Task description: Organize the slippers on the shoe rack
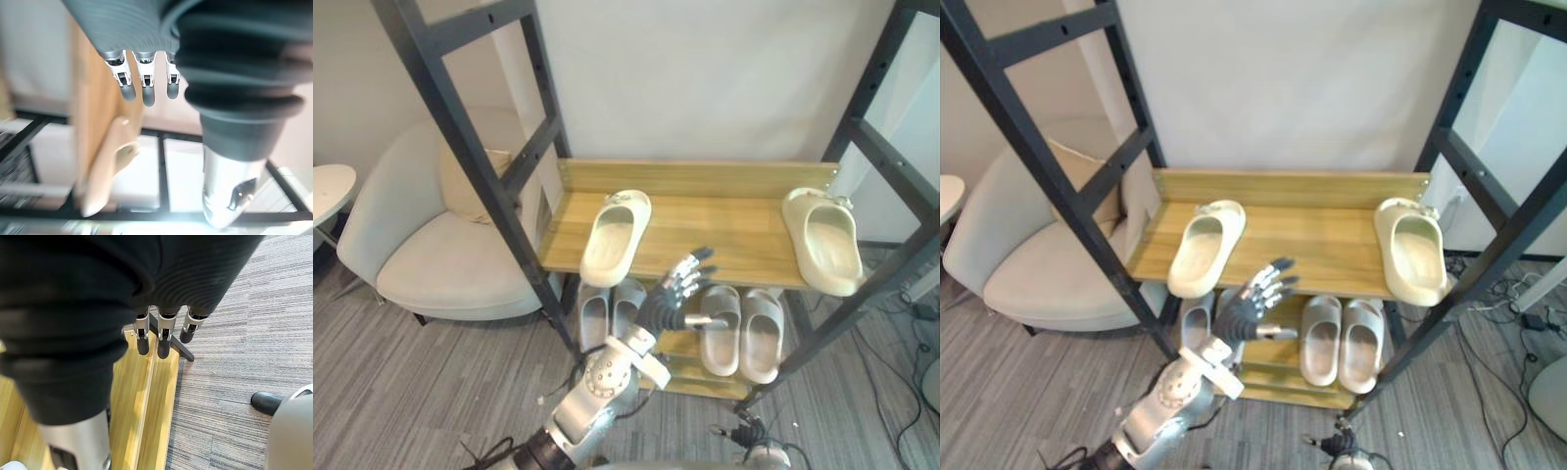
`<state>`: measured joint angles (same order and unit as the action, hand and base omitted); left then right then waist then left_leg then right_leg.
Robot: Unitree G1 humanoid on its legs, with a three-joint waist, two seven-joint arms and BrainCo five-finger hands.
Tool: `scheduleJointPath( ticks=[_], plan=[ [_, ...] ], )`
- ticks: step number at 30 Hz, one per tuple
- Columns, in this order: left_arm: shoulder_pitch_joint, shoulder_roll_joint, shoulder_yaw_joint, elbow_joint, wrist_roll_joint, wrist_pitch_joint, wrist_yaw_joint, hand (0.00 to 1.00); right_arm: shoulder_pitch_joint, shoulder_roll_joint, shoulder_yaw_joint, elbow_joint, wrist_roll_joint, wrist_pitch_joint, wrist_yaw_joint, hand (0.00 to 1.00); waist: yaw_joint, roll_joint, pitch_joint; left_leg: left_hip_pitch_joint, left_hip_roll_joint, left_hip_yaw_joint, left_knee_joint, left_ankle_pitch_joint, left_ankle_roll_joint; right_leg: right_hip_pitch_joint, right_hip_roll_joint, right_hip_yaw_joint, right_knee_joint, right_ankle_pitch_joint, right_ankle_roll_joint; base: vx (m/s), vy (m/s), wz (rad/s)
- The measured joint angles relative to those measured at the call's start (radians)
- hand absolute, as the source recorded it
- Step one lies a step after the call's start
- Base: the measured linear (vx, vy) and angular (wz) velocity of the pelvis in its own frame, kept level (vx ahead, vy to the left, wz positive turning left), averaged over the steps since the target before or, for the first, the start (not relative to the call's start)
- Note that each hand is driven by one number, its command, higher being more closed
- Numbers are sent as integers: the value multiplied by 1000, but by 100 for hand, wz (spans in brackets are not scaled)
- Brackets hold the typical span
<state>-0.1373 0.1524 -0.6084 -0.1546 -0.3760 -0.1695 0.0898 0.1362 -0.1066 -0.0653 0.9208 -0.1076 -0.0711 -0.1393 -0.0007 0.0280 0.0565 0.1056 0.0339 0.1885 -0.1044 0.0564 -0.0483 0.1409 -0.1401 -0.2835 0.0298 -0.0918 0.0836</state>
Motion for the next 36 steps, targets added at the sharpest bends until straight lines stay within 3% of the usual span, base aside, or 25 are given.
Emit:
scheduleJointPath(
  ticks=[6,10,23,36],
  plan=[
    [-119,10,156,-35,21,-23,45,0,17,-18,-2,1,0,3,4,0,-2,-8,-19,-1,3,13,0,-1,-1,-9,3,15,1,2,0,0,5,-7],
    [-155,68,249,14,47,-23,66,0,23,-21,-9,1,1,9,12,0,-16,-8,-19,-1,4,12,-1,-1,-1,-9,5,14,-3,4,-2,0,0,0],
    [-254,257,462,238,120,-12,109,0,14,-13,-52,-3,32,13,21,0,-19,-10,10,-39,5,2,1,-2,-4,-17,15,-4,-58,29,-5,20,-5,2],
    [-324,287,471,347,179,11,110,0,5,-13,-81,-4,40,13,21,0,-31,18,37,-47,10,-9,0,-3,-5,-20,21,-5,-66,31,-9,4,-4,0]
  ],
)
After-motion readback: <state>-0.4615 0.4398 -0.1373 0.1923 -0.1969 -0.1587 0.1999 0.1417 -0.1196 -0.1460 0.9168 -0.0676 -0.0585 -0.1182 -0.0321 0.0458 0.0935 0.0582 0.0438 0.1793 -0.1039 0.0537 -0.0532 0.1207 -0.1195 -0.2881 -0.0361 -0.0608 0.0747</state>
